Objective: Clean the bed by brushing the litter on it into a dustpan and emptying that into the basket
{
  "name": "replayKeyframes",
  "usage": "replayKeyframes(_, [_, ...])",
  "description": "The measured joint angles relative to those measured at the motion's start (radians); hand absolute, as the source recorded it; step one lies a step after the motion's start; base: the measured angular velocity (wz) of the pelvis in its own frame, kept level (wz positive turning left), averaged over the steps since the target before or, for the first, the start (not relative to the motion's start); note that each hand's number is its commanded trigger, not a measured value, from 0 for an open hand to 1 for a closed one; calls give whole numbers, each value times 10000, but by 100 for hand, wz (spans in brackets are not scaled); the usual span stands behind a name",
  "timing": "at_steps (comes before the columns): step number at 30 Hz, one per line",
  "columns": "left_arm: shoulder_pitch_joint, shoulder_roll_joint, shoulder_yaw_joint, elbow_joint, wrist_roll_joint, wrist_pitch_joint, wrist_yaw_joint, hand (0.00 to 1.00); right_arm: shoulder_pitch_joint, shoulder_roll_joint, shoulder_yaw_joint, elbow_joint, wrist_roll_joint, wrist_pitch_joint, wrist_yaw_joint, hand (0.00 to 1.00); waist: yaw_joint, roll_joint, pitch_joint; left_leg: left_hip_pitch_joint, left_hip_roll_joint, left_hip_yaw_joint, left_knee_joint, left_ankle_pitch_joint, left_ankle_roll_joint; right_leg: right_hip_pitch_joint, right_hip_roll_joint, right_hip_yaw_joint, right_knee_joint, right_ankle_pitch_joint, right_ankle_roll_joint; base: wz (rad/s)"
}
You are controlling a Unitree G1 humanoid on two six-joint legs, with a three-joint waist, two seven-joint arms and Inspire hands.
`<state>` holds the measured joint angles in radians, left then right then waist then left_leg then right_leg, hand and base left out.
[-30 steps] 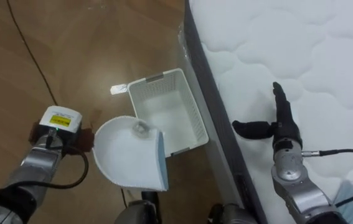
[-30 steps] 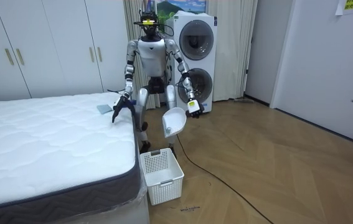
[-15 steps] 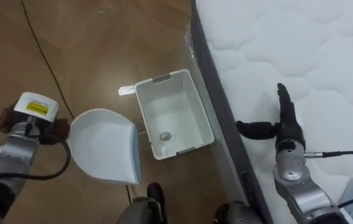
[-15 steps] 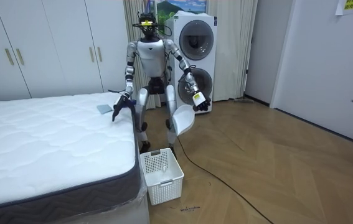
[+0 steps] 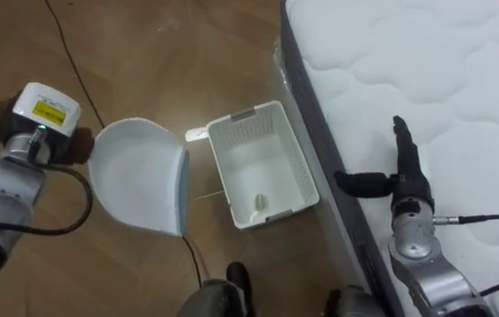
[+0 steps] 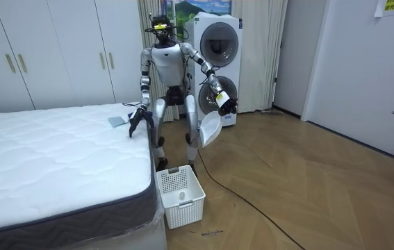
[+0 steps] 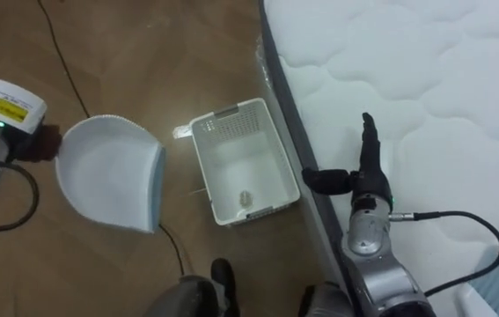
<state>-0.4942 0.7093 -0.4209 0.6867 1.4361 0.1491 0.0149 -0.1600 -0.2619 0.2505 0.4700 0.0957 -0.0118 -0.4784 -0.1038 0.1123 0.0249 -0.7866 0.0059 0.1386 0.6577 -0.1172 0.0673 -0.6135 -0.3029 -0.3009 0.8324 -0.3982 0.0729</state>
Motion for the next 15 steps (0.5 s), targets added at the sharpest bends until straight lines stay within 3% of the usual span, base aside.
replayKeyframes(6, [98, 48, 79, 31, -1376, -402, 1439, 100, 538, -328, -2, -502, 685, -424, -310, 0, 173, 228, 125, 156, 252, 191, -33, -92, 33, 261, 154, -63, -343, 56, 12, -1])
replayKeyframes(10, [131, 39, 79, 189, -2235, -744, 2473, 100, 557, -382, 9, -503, 1304, -551, -346, 0, 257, 214, 173, 359, 333, 458, -175, -117, 34, 317, 159, 62, -382, 57, 12, -8])
replayKeyframes(12, [200, 10, 100, 217, -2696, -1000, 3056, 100, 582, -409, -1, -501, 1525, -828, -401, 0, 262, 193, 283, 679, 383, 651, -340, -131, 29, 502, 165, 149, -454, 36, 1, -11])
replayKeyframes(15, [580, -348, 701, 172, -3432, -1421, 3812, 100, 806, -488, -110, -499, 1705, -1198, -405, 0, 256, 185, 310, 1125, 505, 827, -529, -178, -46, 888, 289, 158, -777, 43, -6, -11])
